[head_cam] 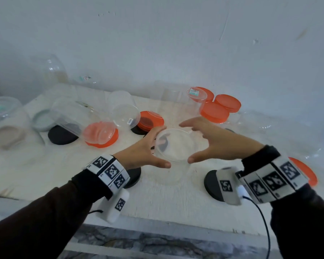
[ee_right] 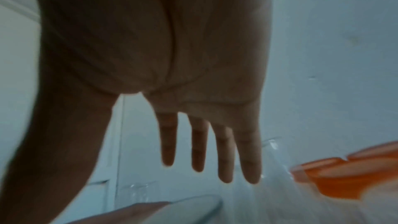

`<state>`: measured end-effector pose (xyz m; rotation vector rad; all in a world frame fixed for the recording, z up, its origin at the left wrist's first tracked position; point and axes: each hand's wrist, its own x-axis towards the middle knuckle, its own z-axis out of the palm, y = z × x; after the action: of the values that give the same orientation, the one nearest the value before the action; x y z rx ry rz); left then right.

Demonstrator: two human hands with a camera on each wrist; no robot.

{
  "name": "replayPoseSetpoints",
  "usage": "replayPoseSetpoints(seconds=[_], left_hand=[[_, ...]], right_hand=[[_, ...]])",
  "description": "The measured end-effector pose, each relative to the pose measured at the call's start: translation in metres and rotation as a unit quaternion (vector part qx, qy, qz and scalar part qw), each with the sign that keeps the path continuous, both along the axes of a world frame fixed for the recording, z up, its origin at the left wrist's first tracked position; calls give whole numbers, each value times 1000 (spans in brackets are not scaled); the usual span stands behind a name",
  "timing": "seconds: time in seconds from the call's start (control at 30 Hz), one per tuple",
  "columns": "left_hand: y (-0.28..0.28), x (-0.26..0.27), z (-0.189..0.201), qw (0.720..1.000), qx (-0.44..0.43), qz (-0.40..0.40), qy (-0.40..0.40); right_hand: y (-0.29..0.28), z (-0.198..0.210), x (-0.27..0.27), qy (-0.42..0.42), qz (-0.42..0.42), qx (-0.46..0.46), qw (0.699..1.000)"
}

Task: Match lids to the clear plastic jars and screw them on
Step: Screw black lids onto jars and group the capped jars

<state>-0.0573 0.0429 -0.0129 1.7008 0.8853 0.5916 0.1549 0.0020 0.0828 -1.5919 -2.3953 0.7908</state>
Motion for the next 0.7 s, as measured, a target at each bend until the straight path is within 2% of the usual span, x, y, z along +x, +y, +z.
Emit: replayPoseSetpoints(seconds=[0.1,0.2,0.3,0.37,0.5,0.57,0.67,0.7], left_hand=[[2,-2,-3,1000,-3,-6,-8],[3,-3,-5,1000,4,0,-12],[4,-4,-8,1000,20,12,-5],[4,-4,-8,1000,18,19,-6],[5,-4,-9,1000,15,16,-1],[5,-4,-9,1000,16,15,-2],[5,-4,-8,1000,28,10,2],[5,-4,-8,999,32,9,6]], right_hand=[[14,5,-20,-103,94,-20,990],[23,4,-33,-140,130,-43,981],[23,6,-38,-173,116,-28,978],[20,5,-41,-209,86,15,974],[14,-2,-50,-301,40,111,946],[16,1,-48,-294,59,83,950],[17,9,-43,-241,123,-22,962],[17,10,-43,-236,128,-33,963]])
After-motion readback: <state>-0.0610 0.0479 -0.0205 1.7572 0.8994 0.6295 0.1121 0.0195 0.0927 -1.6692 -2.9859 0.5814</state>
